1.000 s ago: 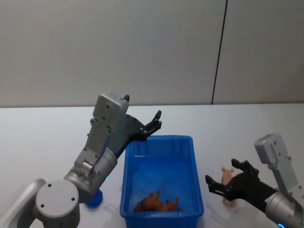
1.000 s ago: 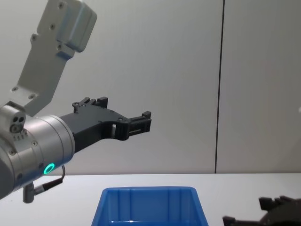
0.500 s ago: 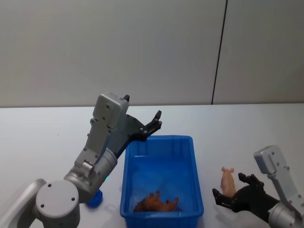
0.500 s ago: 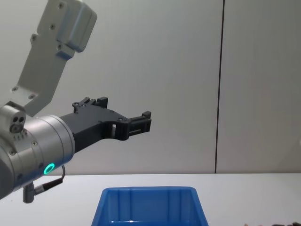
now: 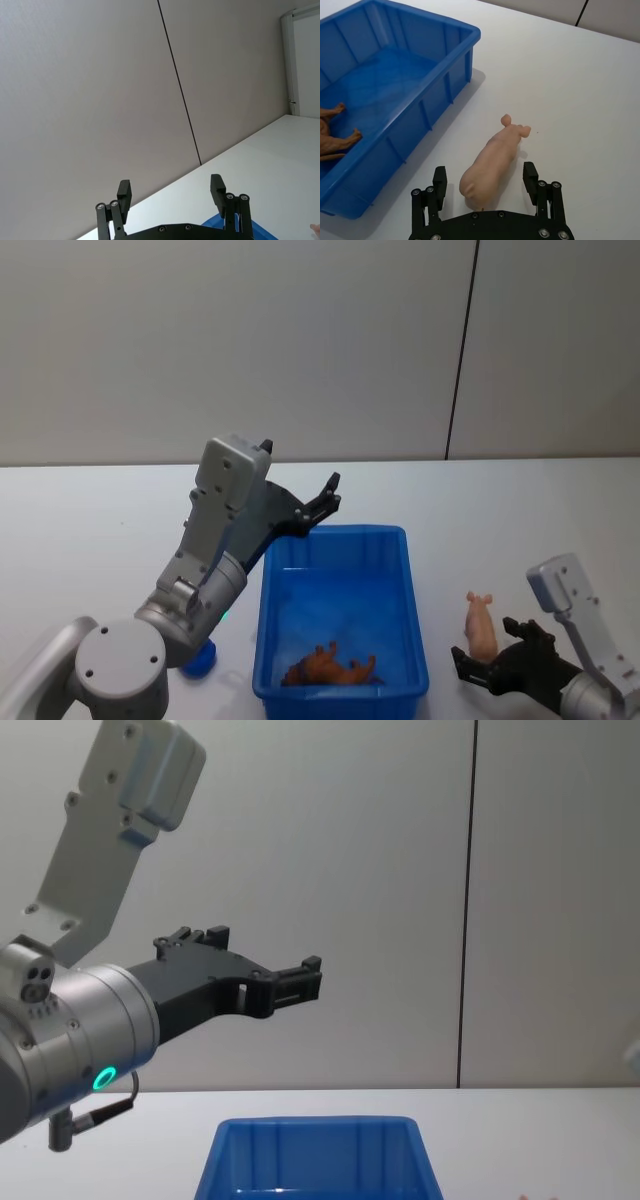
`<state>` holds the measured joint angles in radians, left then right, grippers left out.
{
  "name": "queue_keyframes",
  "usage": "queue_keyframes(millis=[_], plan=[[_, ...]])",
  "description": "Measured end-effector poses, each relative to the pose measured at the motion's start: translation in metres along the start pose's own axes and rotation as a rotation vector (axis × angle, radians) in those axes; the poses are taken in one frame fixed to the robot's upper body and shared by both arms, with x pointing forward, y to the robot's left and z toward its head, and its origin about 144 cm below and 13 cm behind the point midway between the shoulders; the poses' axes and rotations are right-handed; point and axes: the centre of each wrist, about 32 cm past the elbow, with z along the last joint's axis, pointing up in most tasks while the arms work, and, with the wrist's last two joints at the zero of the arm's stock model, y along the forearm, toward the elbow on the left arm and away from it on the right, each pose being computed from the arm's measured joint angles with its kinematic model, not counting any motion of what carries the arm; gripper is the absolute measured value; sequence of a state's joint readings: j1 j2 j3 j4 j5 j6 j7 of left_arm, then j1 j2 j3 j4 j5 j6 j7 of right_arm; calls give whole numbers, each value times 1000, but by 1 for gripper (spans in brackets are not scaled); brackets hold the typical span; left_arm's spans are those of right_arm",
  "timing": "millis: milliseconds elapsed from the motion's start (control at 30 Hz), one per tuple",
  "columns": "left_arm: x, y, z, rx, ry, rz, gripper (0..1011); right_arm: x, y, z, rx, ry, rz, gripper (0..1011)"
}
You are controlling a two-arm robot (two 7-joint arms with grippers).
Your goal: Pick up the two dolls from the table and place them into the box.
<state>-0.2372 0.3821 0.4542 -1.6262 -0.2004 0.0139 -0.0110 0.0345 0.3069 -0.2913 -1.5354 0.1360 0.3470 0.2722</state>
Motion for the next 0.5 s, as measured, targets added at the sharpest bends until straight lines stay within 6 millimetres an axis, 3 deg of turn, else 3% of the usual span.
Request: queue_keyframes(millis=[100,500], plan=[[0,0,0,0,0,0,1001,0,3,-1,-8,2,-4,922],[0,0,0,0,0,0,1001,-2,10,0,-19,8,-8,560]])
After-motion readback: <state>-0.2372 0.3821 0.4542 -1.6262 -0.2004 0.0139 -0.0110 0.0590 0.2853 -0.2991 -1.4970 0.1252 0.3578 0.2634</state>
